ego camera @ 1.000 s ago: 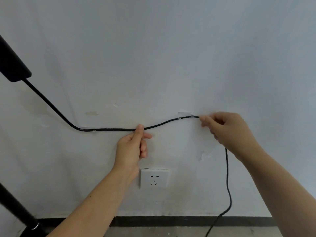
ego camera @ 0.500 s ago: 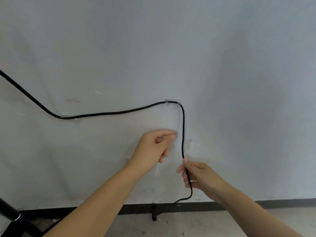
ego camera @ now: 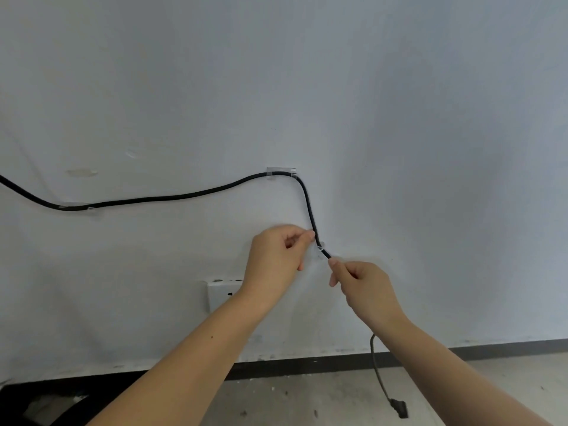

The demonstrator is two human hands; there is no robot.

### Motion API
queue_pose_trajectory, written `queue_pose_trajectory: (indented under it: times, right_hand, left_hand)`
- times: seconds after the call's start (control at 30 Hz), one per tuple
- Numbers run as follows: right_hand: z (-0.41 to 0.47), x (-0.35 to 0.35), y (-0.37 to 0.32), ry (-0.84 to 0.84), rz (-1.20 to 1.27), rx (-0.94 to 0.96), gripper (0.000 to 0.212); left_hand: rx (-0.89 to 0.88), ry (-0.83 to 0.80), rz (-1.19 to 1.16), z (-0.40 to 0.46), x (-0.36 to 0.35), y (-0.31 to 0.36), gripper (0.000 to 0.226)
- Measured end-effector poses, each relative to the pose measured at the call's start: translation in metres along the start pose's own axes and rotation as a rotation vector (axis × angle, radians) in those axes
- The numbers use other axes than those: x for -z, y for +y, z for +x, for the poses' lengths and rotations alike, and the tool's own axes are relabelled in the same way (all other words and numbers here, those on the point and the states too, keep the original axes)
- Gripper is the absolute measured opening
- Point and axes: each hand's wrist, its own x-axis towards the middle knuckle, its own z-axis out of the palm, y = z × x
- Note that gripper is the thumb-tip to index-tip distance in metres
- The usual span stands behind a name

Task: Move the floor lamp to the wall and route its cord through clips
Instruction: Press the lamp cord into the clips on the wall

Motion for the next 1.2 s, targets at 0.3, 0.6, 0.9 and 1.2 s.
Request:
queue_pose_trajectory:
  times: [0.3, 0.6, 0.9, 1.2]
  right_hand:
    - [-0.007, -0.04, 0.031, -0.24, 0.146, -0.142, 0.036]
    - [-0.013, -0.064, 0.013, -0.49, 0.273, -0.225, 0.037]
    - [-0.023, -0.061, 0.005, -0.583, 0.577, -0.363, 0.039]
    - [-0.006, -0.082, 0.028, -0.49, 0.171, -0.448, 0.022]
  left_hand:
    - [0.042, -0.074, -0.007, 0.0, 0.002, -0.001, 0.033]
    - [0.076, -0.146, 0.082, -0.01, 0.055, -0.017, 0.039]
    - [0.33, -0.769, 0.33, -0.08, 0.056, -0.111, 0.029]
    - [0.483, -0.682, 0.347, -0.1, 0.064, -0.183, 0.036]
